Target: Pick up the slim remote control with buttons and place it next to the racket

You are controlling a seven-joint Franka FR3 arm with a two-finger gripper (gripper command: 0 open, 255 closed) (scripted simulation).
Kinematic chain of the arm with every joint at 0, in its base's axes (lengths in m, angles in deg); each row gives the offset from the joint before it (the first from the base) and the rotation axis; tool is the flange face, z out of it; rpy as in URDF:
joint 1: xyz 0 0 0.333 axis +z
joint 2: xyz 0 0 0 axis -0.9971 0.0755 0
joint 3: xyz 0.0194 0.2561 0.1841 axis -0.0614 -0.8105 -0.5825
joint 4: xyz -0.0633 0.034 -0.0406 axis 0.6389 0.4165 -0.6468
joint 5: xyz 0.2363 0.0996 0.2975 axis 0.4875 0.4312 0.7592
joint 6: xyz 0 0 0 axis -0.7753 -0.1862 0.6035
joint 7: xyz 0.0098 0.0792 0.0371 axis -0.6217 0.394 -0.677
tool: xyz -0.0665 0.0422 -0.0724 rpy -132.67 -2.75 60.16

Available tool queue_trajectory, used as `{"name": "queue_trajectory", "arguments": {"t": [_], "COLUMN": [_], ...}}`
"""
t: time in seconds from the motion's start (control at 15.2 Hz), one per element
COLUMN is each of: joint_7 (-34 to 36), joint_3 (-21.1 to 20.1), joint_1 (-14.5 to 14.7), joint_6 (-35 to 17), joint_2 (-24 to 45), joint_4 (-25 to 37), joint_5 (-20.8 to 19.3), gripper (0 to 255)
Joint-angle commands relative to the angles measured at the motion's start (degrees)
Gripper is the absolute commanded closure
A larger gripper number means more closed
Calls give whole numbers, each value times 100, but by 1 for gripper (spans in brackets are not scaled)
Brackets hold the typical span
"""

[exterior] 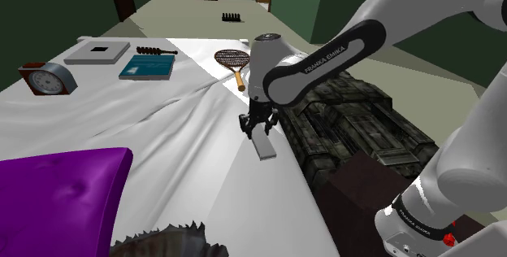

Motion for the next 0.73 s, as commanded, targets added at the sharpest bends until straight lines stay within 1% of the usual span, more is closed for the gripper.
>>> {"name": "queue_trajectory", "arguments": {"t": [0.0,0.59,0.66], "joint_7": [-40,-199,-202], "joint_3": [-9,-13,-13], "joint_1": [-4,-16,-16], "joint_6": [146,824,840], "joint_2": [-112,-545,-554], "joint_4": [41,316,322], "joint_5": [59,268,273], "gripper": [255,255,255]}}
